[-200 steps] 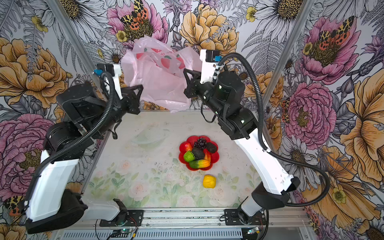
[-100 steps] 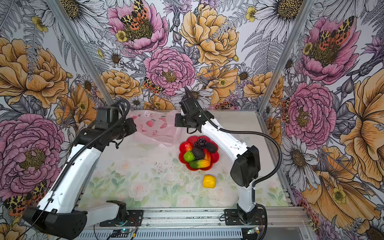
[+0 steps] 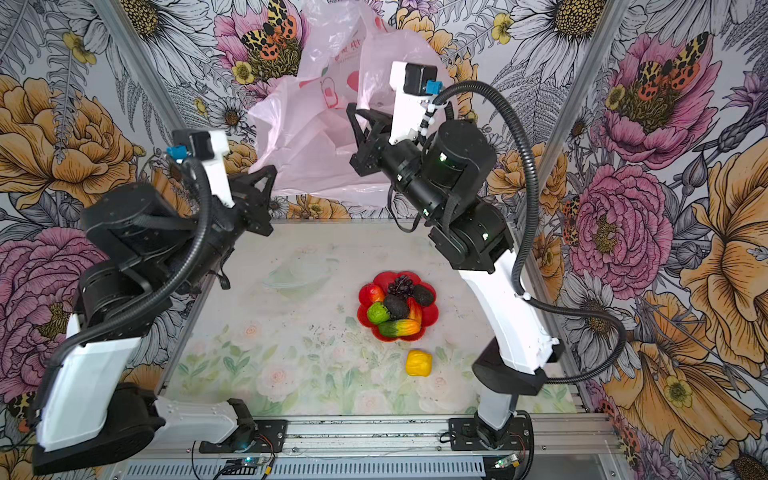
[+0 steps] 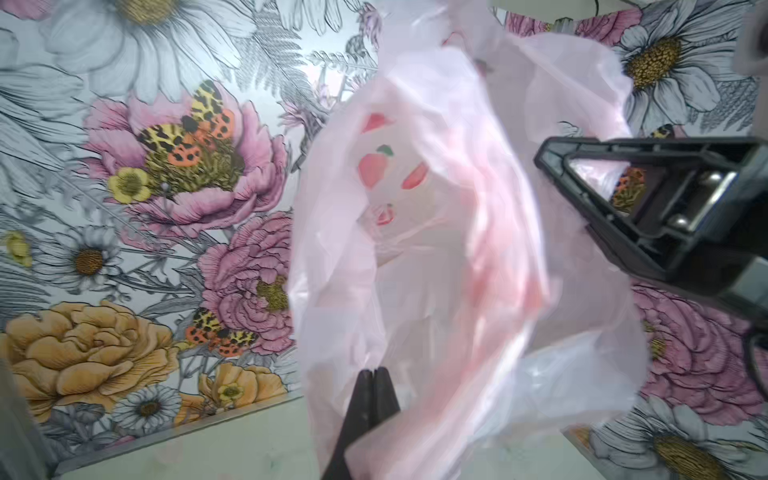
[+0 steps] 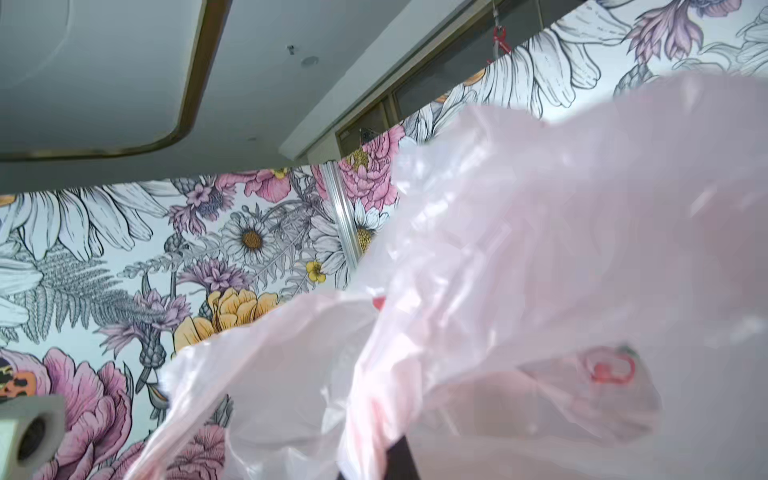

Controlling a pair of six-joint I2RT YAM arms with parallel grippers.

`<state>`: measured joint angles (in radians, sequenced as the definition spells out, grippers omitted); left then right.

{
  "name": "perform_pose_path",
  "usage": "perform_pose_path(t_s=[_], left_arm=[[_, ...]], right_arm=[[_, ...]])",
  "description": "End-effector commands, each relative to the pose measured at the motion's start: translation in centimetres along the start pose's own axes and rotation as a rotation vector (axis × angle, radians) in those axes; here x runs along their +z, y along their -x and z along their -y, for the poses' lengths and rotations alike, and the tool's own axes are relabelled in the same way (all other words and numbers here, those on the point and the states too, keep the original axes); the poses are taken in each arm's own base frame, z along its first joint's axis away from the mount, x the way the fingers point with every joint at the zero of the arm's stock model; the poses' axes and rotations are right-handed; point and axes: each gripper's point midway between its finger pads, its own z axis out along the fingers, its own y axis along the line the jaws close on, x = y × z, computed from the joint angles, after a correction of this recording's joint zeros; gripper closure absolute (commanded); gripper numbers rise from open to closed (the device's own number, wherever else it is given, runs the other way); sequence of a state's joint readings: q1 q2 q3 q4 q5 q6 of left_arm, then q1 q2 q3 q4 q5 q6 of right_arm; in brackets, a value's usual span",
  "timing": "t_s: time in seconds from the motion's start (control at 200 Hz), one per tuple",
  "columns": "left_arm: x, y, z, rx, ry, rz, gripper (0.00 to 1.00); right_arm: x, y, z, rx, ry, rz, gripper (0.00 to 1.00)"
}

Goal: Place the fruits into the plastic bag

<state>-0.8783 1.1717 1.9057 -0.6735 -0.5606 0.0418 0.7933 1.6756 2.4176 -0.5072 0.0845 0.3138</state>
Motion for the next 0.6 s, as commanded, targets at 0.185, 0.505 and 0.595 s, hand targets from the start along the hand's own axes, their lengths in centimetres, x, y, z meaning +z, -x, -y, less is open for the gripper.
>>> perform_pose_path(t_s=[0.185,0.505,0.595], left_arm=[[-0.9,-32.4,-13.7,-0.167,0.409,-0.717,1.0],[-1.3,-33.9,-11.7,-0.173,0.338,-0.727,1.0],[-1.7,-34.5,-11.4,-0.18,0.332,-0.734,1.0]], right_arm=[[-0.5,-41.3,11.4,0.344,-0.355,-0.873,1.0],[2.1,-43.9,12.7,0.39,-0.35,-0.923,1.0],[1.9,-44.6,13.1,0.405,-0.345,-0.942,1.0]])
